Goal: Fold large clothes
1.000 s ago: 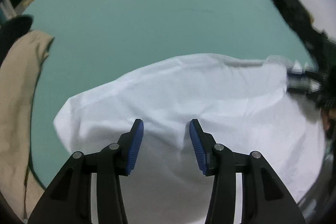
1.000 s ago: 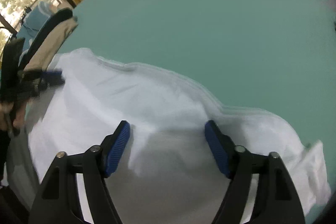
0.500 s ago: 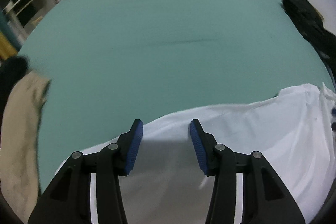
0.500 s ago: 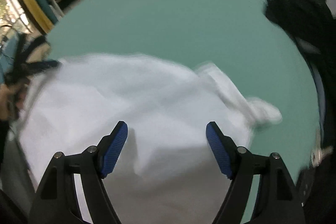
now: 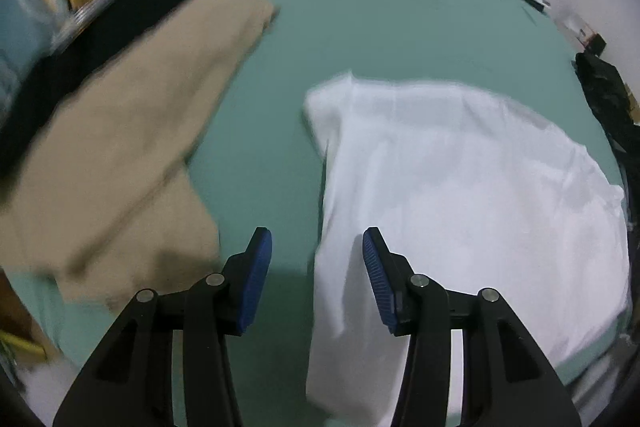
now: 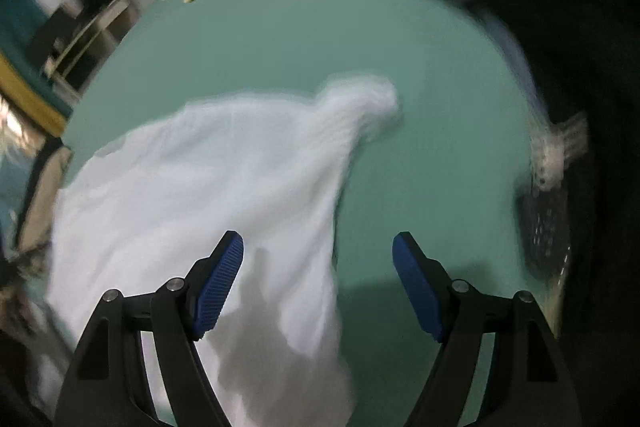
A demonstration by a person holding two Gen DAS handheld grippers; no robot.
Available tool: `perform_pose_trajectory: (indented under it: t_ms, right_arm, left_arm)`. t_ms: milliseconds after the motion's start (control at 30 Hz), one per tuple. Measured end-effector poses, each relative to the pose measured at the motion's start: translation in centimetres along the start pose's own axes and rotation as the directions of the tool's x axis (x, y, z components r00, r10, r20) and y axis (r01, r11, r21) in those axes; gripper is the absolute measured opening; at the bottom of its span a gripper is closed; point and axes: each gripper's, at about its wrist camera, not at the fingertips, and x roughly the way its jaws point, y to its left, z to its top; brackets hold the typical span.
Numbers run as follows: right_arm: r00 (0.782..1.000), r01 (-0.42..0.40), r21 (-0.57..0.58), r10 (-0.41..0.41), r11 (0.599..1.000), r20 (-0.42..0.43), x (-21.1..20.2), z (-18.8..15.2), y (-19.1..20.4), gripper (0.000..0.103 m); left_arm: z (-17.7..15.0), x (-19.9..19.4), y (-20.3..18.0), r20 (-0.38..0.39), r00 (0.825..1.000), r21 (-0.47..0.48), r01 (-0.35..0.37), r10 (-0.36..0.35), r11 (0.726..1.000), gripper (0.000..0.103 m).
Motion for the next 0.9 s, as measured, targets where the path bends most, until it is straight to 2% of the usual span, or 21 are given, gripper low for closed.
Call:
perform_pose_trajectory:
  t_ms: [33,67,100,133,167,233,267,300,400,567,667,800,833,867,900]
  right_arm:
    - [0.999,-0.021,0.014,0.022,1.0,-0.026,0.3,-1.6,0.3,0.077]
    - [1.0,-0.009,-0.001,0.009,1.0,-0.009,-0.2,-3.0,0.5,0.077]
    - [1.0,0.015,-0.026,-0.015,1.0,0.011,-0.7,-3.8,0.9,0.063]
    - [0.999,0.035,-0.044,-0.035,0.998,0.013,-1.0,-4.4,1.5,0.046]
    - [0.999,0.03,-0.041,-0.029,0.999,0.021,-1.5,-5.1,1.8,0.004]
    - [0.999,0.001,0.002,-0.001,1.0,0.04,-2.1,-6.1,1.4,0.005]
    - [0.998,0.008,0.03,-0.009,1.0,0.062,-2.4,-6.4,1.0,0.005]
    - [0.997,0.003,0.052,-0.007,0.999,0.074,-2.6,-6.6,0.8,0.005]
    - [0.992,-0.004,0.106,-0.01,0.994,0.124,-4.5,-8.0,0.2,0.005]
    - [0.992,0.024,0.096,-0.036,0.995,0.123,-5.3,-9.4,1.2,0.005]
    - [0.987,0.036,0.077,-0.047,0.996,0.151,-5.3,-9.0,2.3,0.005]
    - [0.988,0.04,0.104,-0.055,0.994,0.147,-5.8,-10.0,1.3,0.005]
    - [0.986,0.051,0.117,-0.069,0.992,0.154,-6.1,-10.5,1.2,0.005]
    - [0.985,0.064,0.123,-0.083,0.99,0.154,-6.1,-10.8,1.3,0.005]
    - [0.984,0.081,0.127,-0.099,0.989,0.15,-6.1,-11.1,1.4,0.005]
  left_arm:
    - [0.1,0.0,0.7,-0.006,1.0,-0.003,0.011,-0.011,1.0,0.05]
    - [-0.8,-0.1,0.5,-0.009,1.0,0.005,0.022,-0.022,1.0,0.05]
    - [-1.7,-0.2,0.3,-0.006,1.0,0.017,0.029,-0.029,0.999,0.05]
    - [-2.7,-0.4,0.1,-0.005,0.999,0.032,0.033,-0.032,0.999,0.05]
    - [-3.1,-0.3,0.0,-0.005,0.999,0.042,0.036,-0.035,0.998,0.05]
    - [-3.2,-0.3,0.4,0.02,0.999,0.064,0.04,-0.041,0.997,0.049]
    - [-2.9,-0.1,0.3,0.015,0.999,0.08,0.037,-0.038,0.996,0.031]
    - [-2.8,-0.2,0.0,0.009,0.999,0.091,0.042,-0.043,0.995,0.002]
    - [-3.3,-1.9,0.1,0.019,0.998,0.082,0.052,-0.053,0.995,0.002]
    - [-5.1,-3.3,1.4,0.004,0.998,0.041,0.065,-0.065,0.997,0.002]
    - [-5.6,-3.6,1.7,0.006,0.997,0.021,0.073,-0.073,0.997,0.002]
    - [-5.4,-3.9,1.6,-0.006,0.996,0.002,0.084,-0.083,0.997,0.003]
    - [-5.5,-3.6,1.4,-0.016,0.997,0.008,0.079,-0.079,0.997,0.006]
    - [-5.6,-3.5,1.1,-0.021,0.997,0.018,0.07,-0.07,0.997,0.016]
    - [-5.7,-3.5,0.8,-0.016,0.998,0.021,0.061,-0.061,0.998,0.033]
